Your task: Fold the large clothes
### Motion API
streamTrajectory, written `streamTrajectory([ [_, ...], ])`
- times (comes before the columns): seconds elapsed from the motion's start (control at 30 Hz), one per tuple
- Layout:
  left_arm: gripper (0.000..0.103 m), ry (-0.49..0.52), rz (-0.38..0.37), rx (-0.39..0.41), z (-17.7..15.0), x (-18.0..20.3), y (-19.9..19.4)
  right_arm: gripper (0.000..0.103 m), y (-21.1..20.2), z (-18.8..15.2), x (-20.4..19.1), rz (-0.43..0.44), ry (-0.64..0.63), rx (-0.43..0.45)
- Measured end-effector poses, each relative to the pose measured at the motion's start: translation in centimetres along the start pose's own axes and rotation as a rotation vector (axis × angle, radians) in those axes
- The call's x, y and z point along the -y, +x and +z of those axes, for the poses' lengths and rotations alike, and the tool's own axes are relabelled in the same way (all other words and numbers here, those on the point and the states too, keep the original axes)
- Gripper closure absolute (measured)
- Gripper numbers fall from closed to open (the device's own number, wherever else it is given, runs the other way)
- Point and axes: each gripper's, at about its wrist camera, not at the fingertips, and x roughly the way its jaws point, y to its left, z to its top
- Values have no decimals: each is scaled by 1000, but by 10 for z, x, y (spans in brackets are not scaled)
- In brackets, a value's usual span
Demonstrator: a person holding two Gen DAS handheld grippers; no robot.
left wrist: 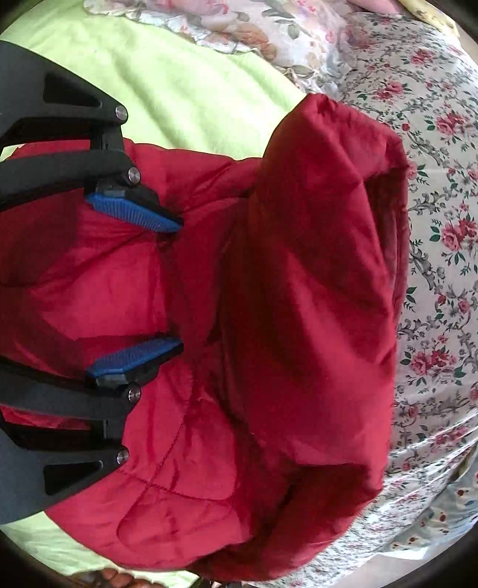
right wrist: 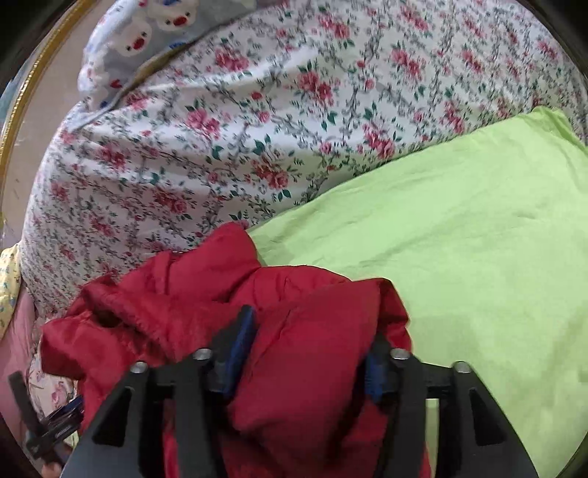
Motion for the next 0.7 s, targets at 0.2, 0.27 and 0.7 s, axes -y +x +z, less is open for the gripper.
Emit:
streamTrajectory([
  [0.2,40,-5,10,-1,4,1,8,26,-59,-19,-24,37,-98,76],
  [0.27,40,-11,14,-2,6,1,9,25,-66,-28,-35,64,-144,65],
  [0.7,42,-61,-35,24,7,-17,-13,24,25,-29,-50,43,-258,-129],
])
